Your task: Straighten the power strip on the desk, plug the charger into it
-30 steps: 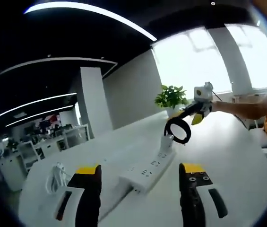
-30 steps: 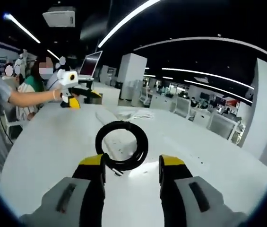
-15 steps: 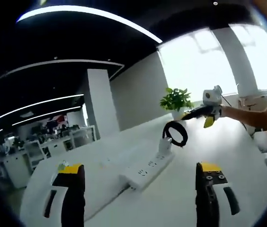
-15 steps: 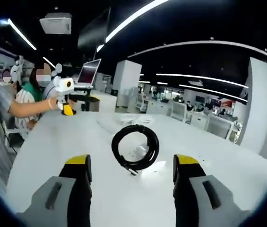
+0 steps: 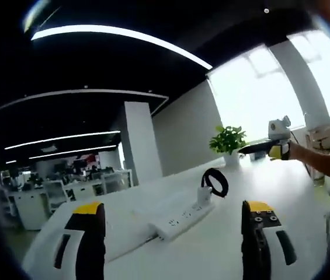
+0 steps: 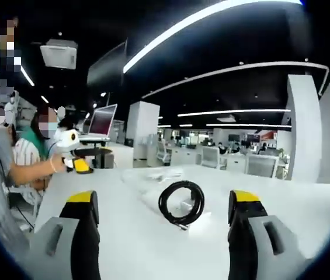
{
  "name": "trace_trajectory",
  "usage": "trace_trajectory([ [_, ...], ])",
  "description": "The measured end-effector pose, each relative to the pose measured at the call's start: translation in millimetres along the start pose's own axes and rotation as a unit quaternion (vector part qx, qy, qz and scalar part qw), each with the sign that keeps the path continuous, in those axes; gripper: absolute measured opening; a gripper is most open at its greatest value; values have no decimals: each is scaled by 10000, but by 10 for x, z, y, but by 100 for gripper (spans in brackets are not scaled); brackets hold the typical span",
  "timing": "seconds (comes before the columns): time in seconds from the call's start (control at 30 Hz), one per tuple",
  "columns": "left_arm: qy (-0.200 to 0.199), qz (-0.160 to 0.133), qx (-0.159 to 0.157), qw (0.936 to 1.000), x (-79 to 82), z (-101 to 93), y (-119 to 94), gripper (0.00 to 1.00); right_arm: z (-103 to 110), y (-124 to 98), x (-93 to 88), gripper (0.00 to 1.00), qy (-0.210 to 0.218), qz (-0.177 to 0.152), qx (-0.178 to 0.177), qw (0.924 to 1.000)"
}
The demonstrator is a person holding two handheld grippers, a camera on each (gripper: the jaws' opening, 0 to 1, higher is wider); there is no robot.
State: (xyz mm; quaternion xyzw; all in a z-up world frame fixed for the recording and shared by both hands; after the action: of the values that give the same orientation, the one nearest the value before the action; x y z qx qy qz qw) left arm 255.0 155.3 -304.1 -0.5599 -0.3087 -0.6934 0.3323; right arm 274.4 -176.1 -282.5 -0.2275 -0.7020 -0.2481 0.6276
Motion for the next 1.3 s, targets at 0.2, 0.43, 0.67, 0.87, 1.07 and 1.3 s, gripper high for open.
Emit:
trace_trajectory([
  [0.2, -36, -71, 213, 9997, 54, -58, -105, 99, 95, -106, -6, 95, 66, -102, -232, 9997],
  [0.43, -68, 87, 381, 9992, -16, -128, -221, 99, 127, -248, -60, 96, 114, -46, -741, 9972],
  [0.67, -155, 63, 543, 9984, -102, -228, -307, 99, 197, -396, -148, 96, -27, 43, -1092, 9940],
  [0.87, -234, 74, 847, 9961, -207, -234, -417, 97, 219, -566, -255, 94, 142, 93, -1219, 9924],
  [1.07, -280, 52, 1106, 9935, -241, -258, -512, 93, 191, -750, -321, 94, 215, 69, -1548, 9877],
  [1.3, -306, 6, 1370, 9901, -249, -272, -610, 95, 239, -909, -444, 94, 197, 139, -1816, 9831],
])
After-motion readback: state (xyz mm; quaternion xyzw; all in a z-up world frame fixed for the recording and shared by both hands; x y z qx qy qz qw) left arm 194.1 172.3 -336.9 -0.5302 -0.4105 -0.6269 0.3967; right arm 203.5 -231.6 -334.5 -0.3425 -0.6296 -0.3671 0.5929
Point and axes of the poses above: the point that each gripper's makers call its tool centre point, and the gripper's own axes: y roughly forward along the fingers, z roughly to its left, x roughly out of its top, the point moved 4 cm from there along -y, roughly backward along the fingers, and after that the axes turned 3 degrees about y, right-handed, at the moved point
